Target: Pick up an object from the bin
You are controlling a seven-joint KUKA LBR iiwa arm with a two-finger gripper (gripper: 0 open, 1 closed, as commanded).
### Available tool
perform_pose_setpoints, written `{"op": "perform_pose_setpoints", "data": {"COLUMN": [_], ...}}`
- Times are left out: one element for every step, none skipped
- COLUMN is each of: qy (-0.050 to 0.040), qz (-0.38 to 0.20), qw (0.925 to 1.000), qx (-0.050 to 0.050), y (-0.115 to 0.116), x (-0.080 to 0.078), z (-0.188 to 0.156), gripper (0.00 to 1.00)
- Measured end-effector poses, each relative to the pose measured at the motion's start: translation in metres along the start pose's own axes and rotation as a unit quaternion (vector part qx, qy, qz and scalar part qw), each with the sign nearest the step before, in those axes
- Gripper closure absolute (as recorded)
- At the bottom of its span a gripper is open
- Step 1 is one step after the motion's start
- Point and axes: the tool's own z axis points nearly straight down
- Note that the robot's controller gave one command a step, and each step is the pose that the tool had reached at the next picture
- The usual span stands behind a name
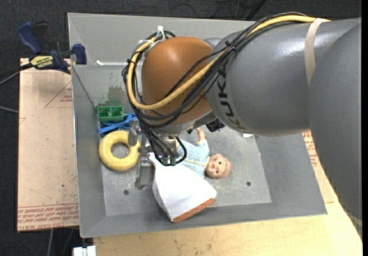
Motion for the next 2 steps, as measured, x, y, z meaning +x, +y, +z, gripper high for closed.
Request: {"op": "perform_pose_setpoints", "data": {"qy": [-0.0037,-0.0048], "qz": [0.002,0.043], "qw": [1.0,0.9991], "qx": [-0.001,-0.002], "y": [-0.001,0.004], "x": [-0.002,-0.016], "z": [-0.004,0.048], "gripper": [0.0,0.0]}}
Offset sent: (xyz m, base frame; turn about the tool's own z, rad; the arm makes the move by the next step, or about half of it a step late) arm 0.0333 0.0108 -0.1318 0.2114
